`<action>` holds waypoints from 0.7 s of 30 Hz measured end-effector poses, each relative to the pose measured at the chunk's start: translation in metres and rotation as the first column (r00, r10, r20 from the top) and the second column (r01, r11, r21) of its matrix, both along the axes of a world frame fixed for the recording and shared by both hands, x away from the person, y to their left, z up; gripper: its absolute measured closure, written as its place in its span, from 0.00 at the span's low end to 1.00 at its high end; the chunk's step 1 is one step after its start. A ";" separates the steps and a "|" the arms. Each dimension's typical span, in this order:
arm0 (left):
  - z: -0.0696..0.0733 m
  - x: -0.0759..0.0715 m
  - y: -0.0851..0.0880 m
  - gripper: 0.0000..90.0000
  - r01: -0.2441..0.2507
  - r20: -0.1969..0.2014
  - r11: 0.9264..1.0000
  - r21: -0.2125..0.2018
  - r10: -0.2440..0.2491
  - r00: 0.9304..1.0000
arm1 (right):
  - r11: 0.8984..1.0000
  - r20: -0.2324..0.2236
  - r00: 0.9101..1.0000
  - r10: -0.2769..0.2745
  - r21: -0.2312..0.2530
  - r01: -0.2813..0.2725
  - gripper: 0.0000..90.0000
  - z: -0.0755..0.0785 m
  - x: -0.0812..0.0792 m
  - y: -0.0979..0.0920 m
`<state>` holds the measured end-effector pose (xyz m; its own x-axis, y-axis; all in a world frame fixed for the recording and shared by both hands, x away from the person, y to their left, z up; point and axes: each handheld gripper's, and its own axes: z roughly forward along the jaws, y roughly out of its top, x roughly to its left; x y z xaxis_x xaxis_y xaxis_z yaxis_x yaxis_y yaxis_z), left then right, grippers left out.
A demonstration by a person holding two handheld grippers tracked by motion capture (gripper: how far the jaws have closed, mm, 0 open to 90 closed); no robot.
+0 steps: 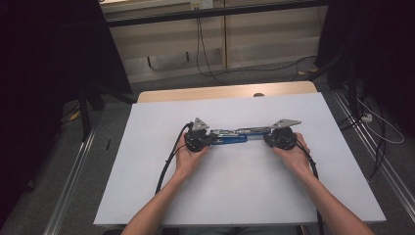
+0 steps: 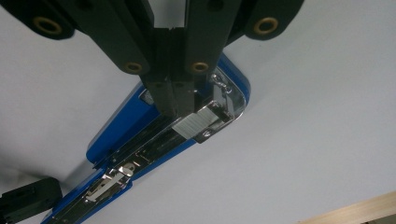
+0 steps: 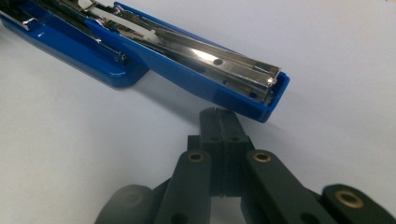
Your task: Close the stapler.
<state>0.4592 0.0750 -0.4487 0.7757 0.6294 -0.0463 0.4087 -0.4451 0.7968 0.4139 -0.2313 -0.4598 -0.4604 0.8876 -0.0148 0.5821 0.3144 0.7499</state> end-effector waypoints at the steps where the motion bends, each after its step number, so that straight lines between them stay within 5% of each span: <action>1: 0.000 0.000 0.000 1.00 0.001 0.004 1.000 0.002 -0.001 1.000 | 1.000 0.002 1.000 0.000 -0.003 0.000 1.00 0.000 0.000 0.000; 21: -0.001 -0.002 -0.003 1.00 0.009 0.002 1.000 -0.004 -0.009 1.000 | 1.000 0.025 0.999 -0.025 0.014 0.024 1.00 0.001 0.004 0.000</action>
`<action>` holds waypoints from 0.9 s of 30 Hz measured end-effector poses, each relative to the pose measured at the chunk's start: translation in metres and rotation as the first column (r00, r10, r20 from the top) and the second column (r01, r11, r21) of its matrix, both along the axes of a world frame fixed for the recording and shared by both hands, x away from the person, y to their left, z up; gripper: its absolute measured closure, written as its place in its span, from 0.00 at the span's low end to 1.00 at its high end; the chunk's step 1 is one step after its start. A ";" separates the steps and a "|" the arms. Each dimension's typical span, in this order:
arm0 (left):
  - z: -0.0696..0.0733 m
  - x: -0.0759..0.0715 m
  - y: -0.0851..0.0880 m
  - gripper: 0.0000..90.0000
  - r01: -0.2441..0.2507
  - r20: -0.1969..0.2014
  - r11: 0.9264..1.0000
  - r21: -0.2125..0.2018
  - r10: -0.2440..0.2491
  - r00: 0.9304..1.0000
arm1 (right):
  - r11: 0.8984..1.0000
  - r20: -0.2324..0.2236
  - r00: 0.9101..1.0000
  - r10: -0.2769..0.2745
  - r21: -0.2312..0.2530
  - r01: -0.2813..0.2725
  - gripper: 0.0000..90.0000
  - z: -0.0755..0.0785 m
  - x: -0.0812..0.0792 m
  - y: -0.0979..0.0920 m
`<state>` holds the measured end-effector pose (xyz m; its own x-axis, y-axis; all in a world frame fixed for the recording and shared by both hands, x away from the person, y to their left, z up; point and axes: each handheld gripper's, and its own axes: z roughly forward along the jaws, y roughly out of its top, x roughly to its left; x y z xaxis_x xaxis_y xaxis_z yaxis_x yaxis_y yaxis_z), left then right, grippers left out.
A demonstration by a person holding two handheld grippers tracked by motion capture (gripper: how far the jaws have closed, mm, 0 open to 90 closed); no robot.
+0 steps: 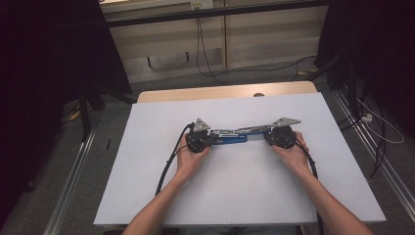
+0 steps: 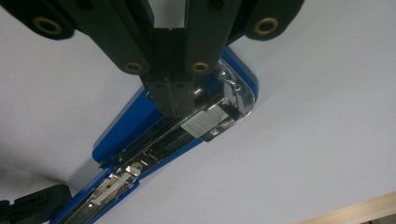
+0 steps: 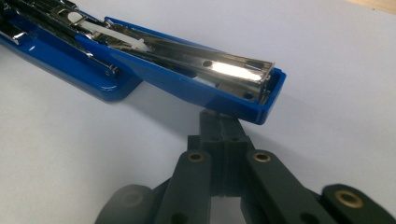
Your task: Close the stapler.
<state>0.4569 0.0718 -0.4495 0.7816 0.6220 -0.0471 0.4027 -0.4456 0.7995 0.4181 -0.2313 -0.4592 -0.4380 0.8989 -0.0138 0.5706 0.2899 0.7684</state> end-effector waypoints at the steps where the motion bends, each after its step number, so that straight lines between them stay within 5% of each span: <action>1: 0.000 0.000 0.000 1.00 0.000 -0.006 1.000 -0.007 0.000 1.000 | 1.000 0.006 1.000 -0.004 0.003 0.004 1.00 0.000 0.000 0.000; 27: 0.000 0.001 0.001 1.00 0.007 0.001 1.000 0.000 -0.007 1.000 | 0.999 0.062 0.998 0.000 0.035 -0.002 1.00 0.003 0.000 0.002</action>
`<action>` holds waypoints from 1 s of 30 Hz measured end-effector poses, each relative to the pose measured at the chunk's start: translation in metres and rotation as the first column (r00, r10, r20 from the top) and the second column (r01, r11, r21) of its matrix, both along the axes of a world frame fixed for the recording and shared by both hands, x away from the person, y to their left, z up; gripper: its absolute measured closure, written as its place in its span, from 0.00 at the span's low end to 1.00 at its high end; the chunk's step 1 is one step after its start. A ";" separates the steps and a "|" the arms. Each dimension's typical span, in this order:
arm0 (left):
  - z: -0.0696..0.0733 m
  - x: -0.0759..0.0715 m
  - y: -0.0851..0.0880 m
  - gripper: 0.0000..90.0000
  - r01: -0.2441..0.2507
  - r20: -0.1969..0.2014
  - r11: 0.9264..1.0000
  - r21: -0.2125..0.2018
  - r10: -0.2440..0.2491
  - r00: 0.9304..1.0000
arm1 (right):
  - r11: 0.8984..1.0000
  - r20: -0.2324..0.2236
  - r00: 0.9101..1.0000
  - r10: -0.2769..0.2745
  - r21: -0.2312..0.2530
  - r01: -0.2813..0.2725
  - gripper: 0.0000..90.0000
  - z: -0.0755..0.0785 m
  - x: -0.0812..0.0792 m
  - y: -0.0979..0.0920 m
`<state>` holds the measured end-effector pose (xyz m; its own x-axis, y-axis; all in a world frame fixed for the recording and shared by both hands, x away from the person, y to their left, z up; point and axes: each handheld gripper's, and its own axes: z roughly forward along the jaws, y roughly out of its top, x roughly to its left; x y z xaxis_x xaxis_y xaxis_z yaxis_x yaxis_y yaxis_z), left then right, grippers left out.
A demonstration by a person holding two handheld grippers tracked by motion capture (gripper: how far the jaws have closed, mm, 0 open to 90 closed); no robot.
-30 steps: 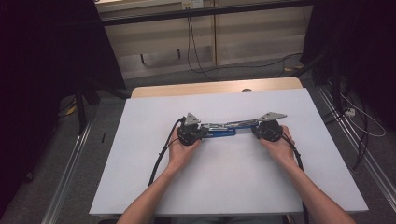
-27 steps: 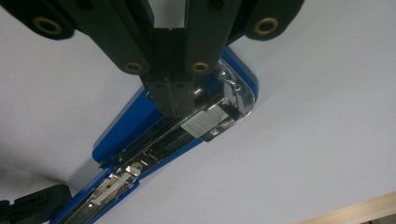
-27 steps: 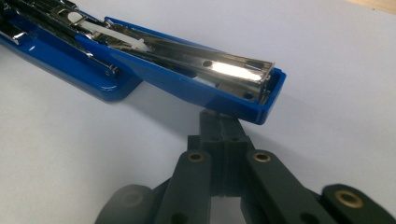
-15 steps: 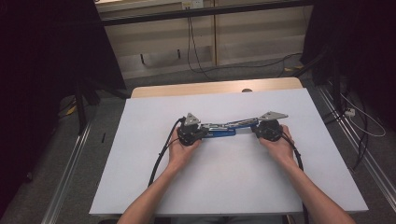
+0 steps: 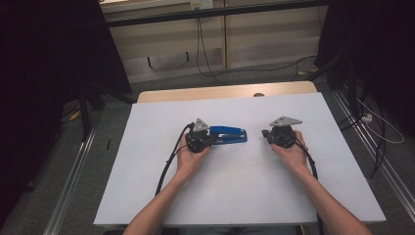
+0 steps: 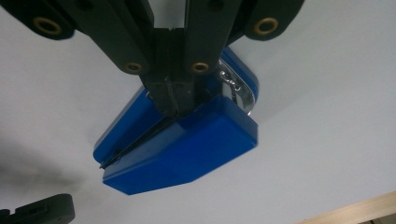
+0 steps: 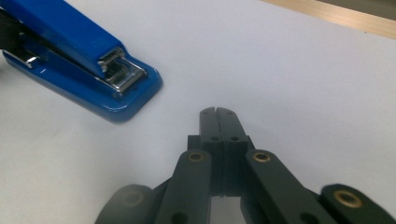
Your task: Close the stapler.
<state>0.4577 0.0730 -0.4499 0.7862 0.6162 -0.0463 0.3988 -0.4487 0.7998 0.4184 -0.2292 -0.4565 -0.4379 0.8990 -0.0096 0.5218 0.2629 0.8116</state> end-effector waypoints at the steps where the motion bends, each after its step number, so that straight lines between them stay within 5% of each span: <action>1: 0.000 0.000 0.000 1.00 -0.002 -0.002 1.000 -0.004 0.002 1.000 | 1.000 0.003 1.000 0.001 0.003 -0.001 1.00 0.000 0.000 0.000; 18: 0.001 -0.001 0.003 0.98 -0.018 0.005 1.000 0.008 0.018 1.000 | 0.996 0.045 0.999 0.004 0.086 -0.007 0.94 0.003 -0.004 0.000; 30: 0.000 -0.003 0.004 0.90 -0.015 -0.020 1.000 -0.021 0.014 1.000 | 0.991 0.025 1.000 0.007 0.131 -0.011 0.74 0.006 -0.005 -0.008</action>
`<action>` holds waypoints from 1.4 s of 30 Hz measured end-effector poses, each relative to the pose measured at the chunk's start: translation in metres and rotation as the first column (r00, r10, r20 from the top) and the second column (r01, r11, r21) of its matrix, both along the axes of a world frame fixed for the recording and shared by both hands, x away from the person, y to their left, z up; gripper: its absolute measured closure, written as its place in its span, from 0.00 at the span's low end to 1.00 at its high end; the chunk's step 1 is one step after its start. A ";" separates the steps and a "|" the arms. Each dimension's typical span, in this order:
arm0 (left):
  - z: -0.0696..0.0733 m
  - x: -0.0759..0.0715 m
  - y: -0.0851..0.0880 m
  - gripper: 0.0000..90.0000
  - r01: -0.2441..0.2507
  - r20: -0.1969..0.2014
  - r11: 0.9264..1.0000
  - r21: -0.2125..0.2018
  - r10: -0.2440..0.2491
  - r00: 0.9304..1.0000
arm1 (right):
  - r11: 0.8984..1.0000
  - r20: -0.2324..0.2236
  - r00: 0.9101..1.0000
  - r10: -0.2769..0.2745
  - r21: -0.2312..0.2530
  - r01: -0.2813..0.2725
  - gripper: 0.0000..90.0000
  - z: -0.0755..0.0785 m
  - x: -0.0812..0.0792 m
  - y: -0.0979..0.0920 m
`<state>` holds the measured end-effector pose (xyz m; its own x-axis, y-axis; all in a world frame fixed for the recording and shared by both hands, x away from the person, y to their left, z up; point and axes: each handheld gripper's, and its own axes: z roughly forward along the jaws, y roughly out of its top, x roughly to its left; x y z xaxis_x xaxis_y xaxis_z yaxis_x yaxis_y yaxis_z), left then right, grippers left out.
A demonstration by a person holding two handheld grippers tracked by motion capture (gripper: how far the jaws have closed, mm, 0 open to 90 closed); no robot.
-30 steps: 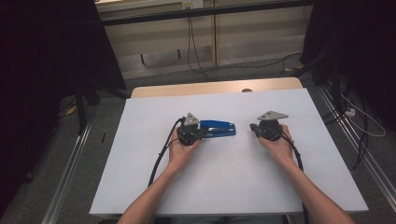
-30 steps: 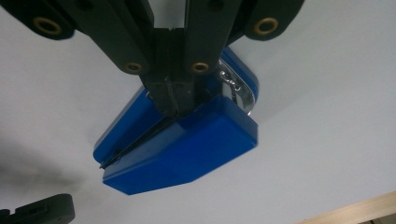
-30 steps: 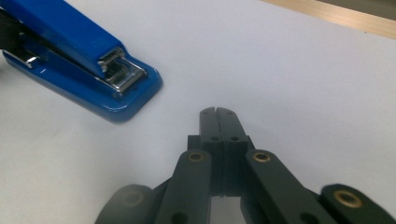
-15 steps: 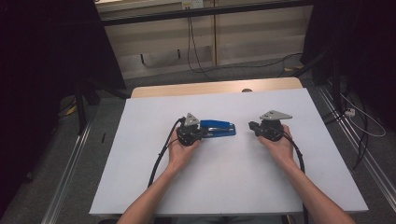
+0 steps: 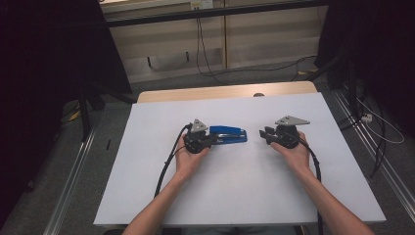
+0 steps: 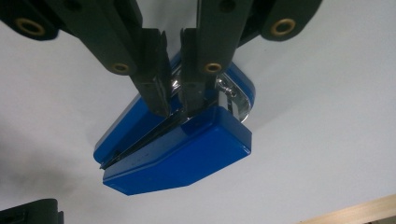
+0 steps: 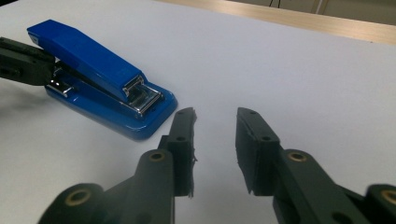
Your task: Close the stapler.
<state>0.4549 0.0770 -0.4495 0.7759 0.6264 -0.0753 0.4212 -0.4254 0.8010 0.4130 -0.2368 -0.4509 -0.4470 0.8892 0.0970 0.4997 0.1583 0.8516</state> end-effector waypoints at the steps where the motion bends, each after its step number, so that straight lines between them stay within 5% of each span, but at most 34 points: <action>1: 0.000 -0.001 -0.001 0.90 0.002 -0.004 1.000 -0.007 -0.002 1.000 | 1.000 0.002 1.000 -0.001 0.003 0.001 0.72 0.000 0.000 0.000; 10: 0.003 -0.006 -0.003 0.71 -0.005 -0.017 1.000 -0.017 0.004 1.000 | 0.999 0.030 1.000 0.004 0.033 -0.005 0.55 0.006 -0.002 0.001; 17: 0.008 -0.014 0.001 0.43 -0.058 -0.003 0.998 -0.015 0.058 0.998 | 0.999 0.043 0.999 -0.018 0.034 0.017 0.23 0.010 -0.005 0.007; 19: 0.010 -0.015 0.003 0.30 -0.068 0.009 0.998 0.014 0.068 0.998 | 1.000 0.052 0.999 -0.015 0.017 0.014 0.20 0.012 -0.006 0.009; 24: 0.015 -0.017 0.010 0.12 -0.077 -0.012 0.997 -0.025 0.077 0.997 | 1.000 0.052 0.999 0.003 0.030 -0.005 0.12 0.014 -0.009 0.013; 33: 0.024 -0.027 0.028 0.05 -0.102 0.073 0.994 -0.028 0.104 0.992 | 0.999 0.081 0.997 -0.001 0.041 -0.003 0.06 0.019 -0.022 0.012; 37: 0.027 -0.030 0.038 0.05 -0.089 0.073 0.995 -0.054 0.093 0.993 | 0.999 0.092 0.996 -0.011 0.043 0.007 0.04 0.022 -0.030 0.008; 42: 0.034 -0.041 0.048 0.05 -0.132 0.072 0.986 -0.101 0.139 0.988 | 0.998 0.124 0.991 -0.040 0.053 0.034 0.05 0.026 -0.036 0.004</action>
<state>0.4138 0.1248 -0.4160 0.6901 0.7190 -0.0824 0.4041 -0.2883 0.8681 0.3766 -0.2332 -0.4251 -0.4251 0.9009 0.0878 0.3932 0.0965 0.9144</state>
